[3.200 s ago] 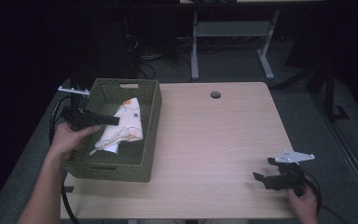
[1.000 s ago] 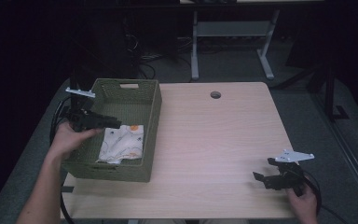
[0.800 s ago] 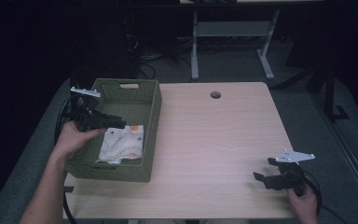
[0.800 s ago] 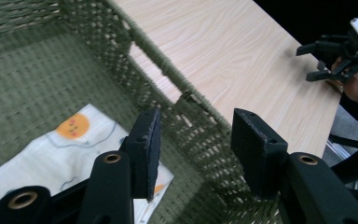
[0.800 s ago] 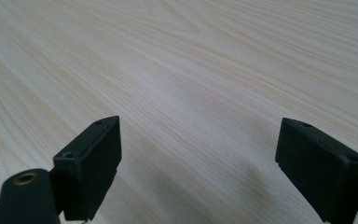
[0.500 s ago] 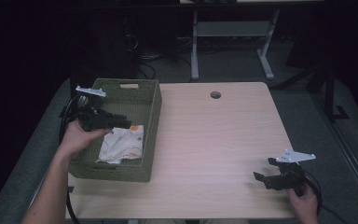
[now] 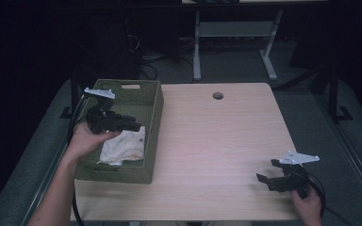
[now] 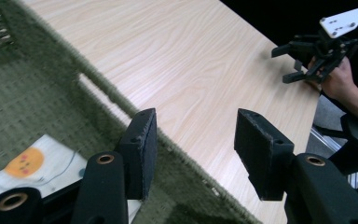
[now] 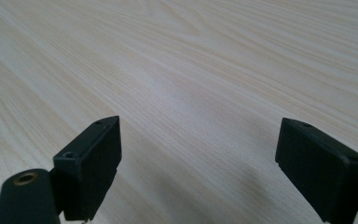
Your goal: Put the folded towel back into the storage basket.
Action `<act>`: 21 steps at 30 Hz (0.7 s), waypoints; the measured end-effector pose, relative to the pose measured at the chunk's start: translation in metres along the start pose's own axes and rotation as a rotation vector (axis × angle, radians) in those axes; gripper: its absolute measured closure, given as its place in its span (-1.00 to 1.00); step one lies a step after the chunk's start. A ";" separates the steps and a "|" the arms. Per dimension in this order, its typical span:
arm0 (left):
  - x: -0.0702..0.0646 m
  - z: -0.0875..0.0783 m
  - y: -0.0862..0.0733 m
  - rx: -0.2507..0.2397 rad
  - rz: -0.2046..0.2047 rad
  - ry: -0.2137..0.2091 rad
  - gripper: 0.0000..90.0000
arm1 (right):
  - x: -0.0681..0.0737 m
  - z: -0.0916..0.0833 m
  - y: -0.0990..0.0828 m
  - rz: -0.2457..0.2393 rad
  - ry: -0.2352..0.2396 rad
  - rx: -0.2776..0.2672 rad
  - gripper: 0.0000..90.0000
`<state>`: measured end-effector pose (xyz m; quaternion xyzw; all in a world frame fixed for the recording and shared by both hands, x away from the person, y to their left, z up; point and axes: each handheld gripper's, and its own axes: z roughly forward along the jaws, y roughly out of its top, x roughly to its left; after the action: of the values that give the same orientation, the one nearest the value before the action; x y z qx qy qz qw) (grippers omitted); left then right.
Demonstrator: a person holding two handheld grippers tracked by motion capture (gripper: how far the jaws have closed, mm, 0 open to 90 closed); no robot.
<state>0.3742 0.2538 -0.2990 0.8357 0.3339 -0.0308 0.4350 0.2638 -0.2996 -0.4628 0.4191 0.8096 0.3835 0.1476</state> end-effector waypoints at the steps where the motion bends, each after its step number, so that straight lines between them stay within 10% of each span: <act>1: -0.001 0.001 0.001 0.002 0.003 -0.003 0.09 | 0.000 0.000 0.000 0.000 0.000 -0.001 -0.69; 21: -0.030 0.032 0.018 -0.003 0.057 -0.058 0.04 | 0.000 -0.001 0.000 0.000 -0.001 -0.003 -0.69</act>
<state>0.3686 0.2071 -0.2959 0.8428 0.2973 -0.0423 0.4467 0.2634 -0.3002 -0.4623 0.4190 0.8090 0.3846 0.1486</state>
